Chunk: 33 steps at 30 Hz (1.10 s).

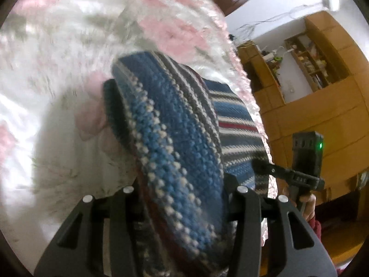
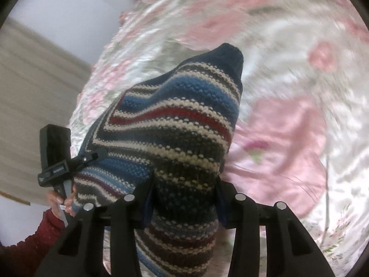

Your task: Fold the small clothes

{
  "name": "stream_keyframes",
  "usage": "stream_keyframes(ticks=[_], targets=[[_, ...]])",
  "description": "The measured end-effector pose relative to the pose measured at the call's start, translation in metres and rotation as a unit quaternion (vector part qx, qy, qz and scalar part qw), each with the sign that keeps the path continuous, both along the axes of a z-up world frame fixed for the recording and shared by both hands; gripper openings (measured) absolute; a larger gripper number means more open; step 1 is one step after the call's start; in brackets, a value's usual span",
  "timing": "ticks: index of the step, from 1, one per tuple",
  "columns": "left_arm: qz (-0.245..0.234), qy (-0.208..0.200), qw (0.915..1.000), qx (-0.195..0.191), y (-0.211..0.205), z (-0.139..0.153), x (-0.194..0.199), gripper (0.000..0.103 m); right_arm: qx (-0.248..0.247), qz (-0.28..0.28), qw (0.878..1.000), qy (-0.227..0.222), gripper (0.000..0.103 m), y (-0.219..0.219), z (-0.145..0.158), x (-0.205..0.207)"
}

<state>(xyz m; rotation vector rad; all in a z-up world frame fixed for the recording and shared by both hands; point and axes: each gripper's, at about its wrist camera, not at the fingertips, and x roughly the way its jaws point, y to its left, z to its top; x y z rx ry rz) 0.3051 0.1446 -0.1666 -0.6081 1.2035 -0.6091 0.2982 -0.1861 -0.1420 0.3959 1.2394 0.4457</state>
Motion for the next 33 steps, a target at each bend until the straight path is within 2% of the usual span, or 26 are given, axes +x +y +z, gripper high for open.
stream_keyframes(ticks=[2,5,9,11,12,15,20,24,26,29,31,32,33], targets=[[0.004,0.020,0.9996,0.017,-0.001,-0.026,0.000,0.043,0.007,-0.008,1.000,0.018,0.042,-0.009,-0.024,-0.005],[0.012,0.031,0.9994,-0.001,0.007,-0.043,-0.004,0.044,0.021,-0.012,1.000,0.001,0.043,-0.010,-0.035,-0.011],[0.006,0.009,0.9989,0.045,-0.008,-0.030,-0.005,0.046,-0.001,-0.016,1.000,-0.002,0.051,-0.001,-0.034,-0.012],[0.017,0.014,0.9986,0.048,-0.005,-0.022,-0.008,0.052,0.004,-0.020,1.000,0.000,0.059,0.002,-0.032,-0.013],[0.027,0.017,0.9984,0.047,-0.001,-0.017,-0.012,0.055,0.004,-0.027,1.000,0.002,0.066,-0.001,-0.028,-0.018],[0.028,0.011,0.9977,0.061,0.006,-0.005,-0.036,0.059,0.001,-0.031,1.000,0.005,0.072,-0.010,-0.020,-0.038],[0.050,-0.003,0.9981,0.036,0.024,0.009,-0.083,0.064,0.025,-0.032,0.999,0.032,0.075,-0.017,-0.025,-0.082],[0.055,-0.015,0.9975,0.043,0.025,0.019,-0.106,0.064,0.035,-0.021,0.998,0.043,0.075,-0.009,-0.035,-0.096],[0.046,-0.028,0.9966,0.062,0.018,0.025,-0.113,0.064,0.018,-0.012,0.999,0.049,0.075,0.000,-0.040,-0.096],[0.028,-0.047,0.9954,0.079,0.006,0.031,-0.121,0.067,-0.011,-0.003,0.998,0.056,0.069,0.011,-0.047,-0.093],[0.028,-0.045,0.9918,0.116,0.001,0.025,-0.120,0.067,-0.022,-0.005,0.998,0.057,0.053,0.014,-0.049,-0.092],[0.029,-0.043,0.9909,0.124,0.000,0.021,-0.119,0.067,-0.015,-0.009,0.998,0.059,0.049,0.012,-0.049,-0.091],[0.029,-0.028,0.9903,0.133,-0.001,0.012,-0.116,0.064,-0.009,-0.011,0.998,0.060,0.038,0.009,-0.048,-0.090]])
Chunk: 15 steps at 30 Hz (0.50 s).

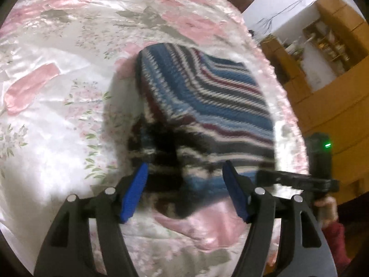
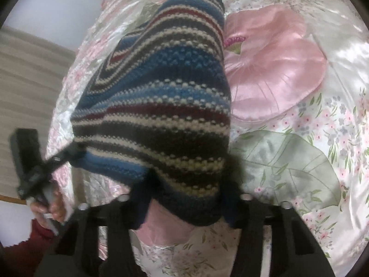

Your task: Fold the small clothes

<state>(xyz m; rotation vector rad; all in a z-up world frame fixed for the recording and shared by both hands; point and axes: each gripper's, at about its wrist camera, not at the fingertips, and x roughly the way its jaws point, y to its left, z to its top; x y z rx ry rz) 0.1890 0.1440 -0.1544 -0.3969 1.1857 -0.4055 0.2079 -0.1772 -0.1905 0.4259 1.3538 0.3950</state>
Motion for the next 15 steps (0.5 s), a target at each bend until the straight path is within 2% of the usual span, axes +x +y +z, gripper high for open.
stream_keyframes(ticks=[1,4,6,9,11,15], targets=[[0.000,0.014,0.9999,0.001,0.000,-0.007,0.001,0.059,0.004,-0.001,1.000,0.000,0.029,-0.003,0.001,0.000],[0.013,0.038,0.9990,-0.020,0.004,-0.022,0.000,0.052,0.015,-0.006,1.000,-0.007,0.023,-0.013,0.011,-0.002],[0.007,0.031,0.9993,-0.021,0.000,-0.019,-0.005,0.048,0.006,-0.008,1.000,-0.023,0.022,-0.016,0.021,-0.004],[-0.009,0.020,0.9998,-0.002,-0.012,-0.019,-0.012,0.048,-0.021,-0.008,0.999,-0.045,0.022,-0.019,0.031,-0.005],[-0.014,0.014,0.9997,0.010,-0.015,-0.025,-0.013,0.048,-0.025,-0.011,0.999,-0.032,0.022,-0.016,0.021,-0.003],[-0.001,0.031,0.9993,-0.021,-0.007,-0.035,-0.007,0.048,-0.042,-0.012,0.999,-0.014,0.024,-0.007,0.001,-0.001]])
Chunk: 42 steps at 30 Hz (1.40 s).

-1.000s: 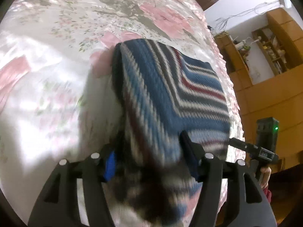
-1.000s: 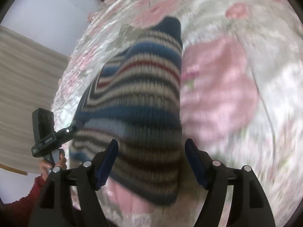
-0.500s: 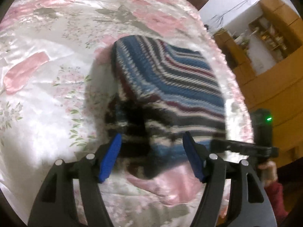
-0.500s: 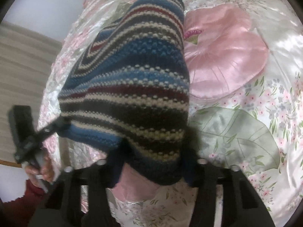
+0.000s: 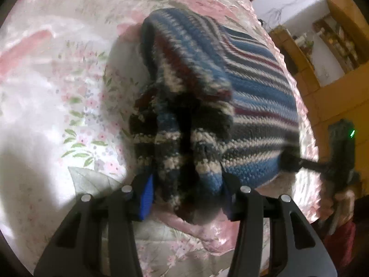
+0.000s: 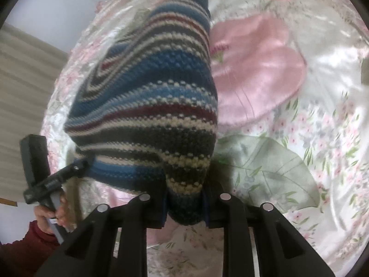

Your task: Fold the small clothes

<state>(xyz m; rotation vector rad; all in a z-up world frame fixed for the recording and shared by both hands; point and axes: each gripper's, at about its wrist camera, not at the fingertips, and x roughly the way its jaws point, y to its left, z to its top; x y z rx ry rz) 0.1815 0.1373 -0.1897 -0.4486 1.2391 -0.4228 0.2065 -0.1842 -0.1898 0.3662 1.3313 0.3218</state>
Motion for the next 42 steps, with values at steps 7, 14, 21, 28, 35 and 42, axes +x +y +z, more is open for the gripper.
stream_keyframes(ticks=[7,14,21,28,35,42], targets=[[-0.001,0.000,0.9998,0.021,-0.003,0.012,-0.005,0.051,0.015,-0.025,1.000,0.009,0.037,-0.010,-0.003,-0.002],[0.010,0.003,0.9981,0.061,0.005,0.050,-0.031,0.068,-0.034,-0.030,0.999,-0.018,0.064,-0.003,0.036,-0.033],[0.034,-0.017,0.9939,0.103,0.011,0.088,-0.067,0.080,-0.074,-0.031,0.995,-0.052,0.085,0.011,0.080,-0.077],[0.047,-0.021,0.9893,0.137,0.004,0.118,-0.099,0.086,-0.125,-0.035,0.988,-0.077,0.098,0.024,0.116,-0.111],[0.051,-0.040,0.9854,0.157,-0.007,0.150,-0.127,0.089,-0.154,-0.031,0.983,-0.091,0.099,0.036,0.144,-0.141],[0.057,-0.050,0.9829,0.168,-0.008,0.172,-0.149,0.089,-0.176,-0.030,0.979,-0.097,0.099,0.046,0.161,-0.161]])
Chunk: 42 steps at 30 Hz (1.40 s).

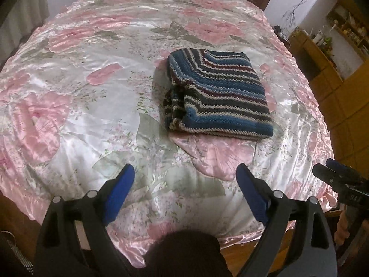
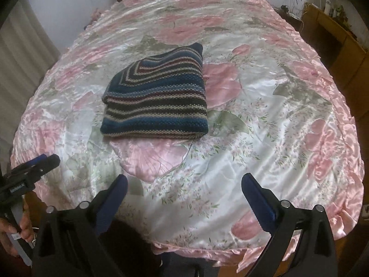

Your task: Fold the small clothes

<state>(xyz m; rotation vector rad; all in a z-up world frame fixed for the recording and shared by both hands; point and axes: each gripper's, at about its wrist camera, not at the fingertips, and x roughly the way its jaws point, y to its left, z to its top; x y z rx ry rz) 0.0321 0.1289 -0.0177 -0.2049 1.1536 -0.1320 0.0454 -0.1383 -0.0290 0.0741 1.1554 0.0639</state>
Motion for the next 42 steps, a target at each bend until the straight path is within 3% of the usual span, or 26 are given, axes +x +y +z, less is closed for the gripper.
stream_keyframes(ticks=[6,14,42], targets=[[0.000,-0.010,0.9995,0.028,0.001,0.012,-0.014,0.090,-0.034,-0.004,0.999,-0.008,0.099,0.007,0.011,-0.017],[-0.001,-0.024,0.9981,0.057,-0.008,0.029,-0.026,0.091,-0.030,-0.020,0.999,-0.005,0.099,0.008,0.018,-0.023],[-0.008,-0.036,0.9966,0.074,-0.014,0.047,-0.039,0.092,-0.020,-0.003,0.999,-0.028,0.099,0.031,0.036,-0.034]])
